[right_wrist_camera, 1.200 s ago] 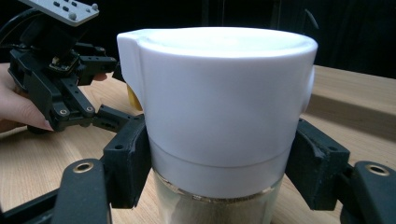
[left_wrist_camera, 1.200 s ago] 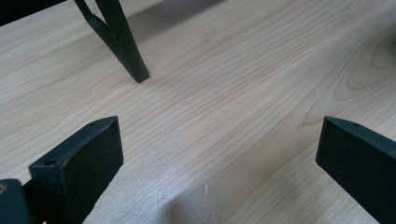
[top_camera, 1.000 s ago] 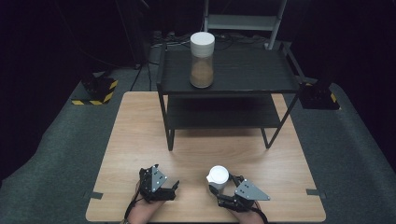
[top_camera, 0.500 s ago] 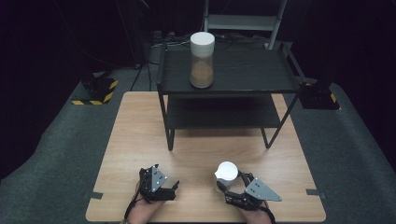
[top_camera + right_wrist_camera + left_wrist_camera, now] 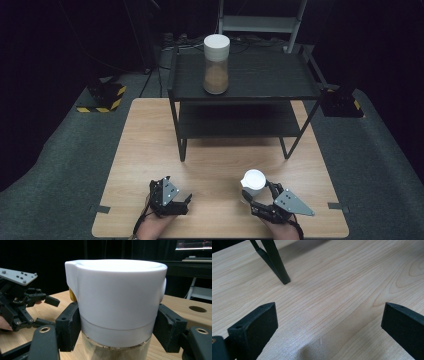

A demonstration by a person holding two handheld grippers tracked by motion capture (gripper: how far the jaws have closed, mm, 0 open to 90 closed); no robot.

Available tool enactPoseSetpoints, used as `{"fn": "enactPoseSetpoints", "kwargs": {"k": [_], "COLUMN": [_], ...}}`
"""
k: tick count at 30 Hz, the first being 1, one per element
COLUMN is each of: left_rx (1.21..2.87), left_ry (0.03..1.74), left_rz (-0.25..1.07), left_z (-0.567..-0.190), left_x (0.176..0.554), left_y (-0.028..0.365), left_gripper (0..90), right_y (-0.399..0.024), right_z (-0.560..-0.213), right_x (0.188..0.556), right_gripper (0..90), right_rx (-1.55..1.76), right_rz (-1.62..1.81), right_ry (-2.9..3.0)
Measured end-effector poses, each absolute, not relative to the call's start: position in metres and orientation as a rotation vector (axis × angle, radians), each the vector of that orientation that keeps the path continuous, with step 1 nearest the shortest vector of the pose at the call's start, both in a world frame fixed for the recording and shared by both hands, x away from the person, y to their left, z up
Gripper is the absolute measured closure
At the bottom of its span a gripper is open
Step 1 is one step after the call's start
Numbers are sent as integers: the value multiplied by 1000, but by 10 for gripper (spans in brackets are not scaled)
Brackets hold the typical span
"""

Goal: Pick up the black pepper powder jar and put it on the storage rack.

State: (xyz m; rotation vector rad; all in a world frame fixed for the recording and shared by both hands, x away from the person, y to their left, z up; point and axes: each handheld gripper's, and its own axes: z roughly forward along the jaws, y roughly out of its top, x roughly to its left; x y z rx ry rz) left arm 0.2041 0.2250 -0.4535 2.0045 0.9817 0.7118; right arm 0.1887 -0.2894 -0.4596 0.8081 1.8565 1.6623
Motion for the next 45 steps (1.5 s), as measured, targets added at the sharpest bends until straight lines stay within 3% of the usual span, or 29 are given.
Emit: {"fn": "enactPoseSetpoints", "kwargs": {"k": [17,45], "left_rx": [2003,1996], "left_ry": [979,979], "left_rz": [711,701], "left_z": [-454,-454], "left_x": [204,204], "left_y": [226,228], "left_gripper": [9,9], "right_y": [-311,-319], "right_z": [-447,-377], "right_x": [184,196], "right_gripper": [298,297], "right_rx": [842,800], "right_rz": [1645,1641], "right_ry": [1745,1665]}}
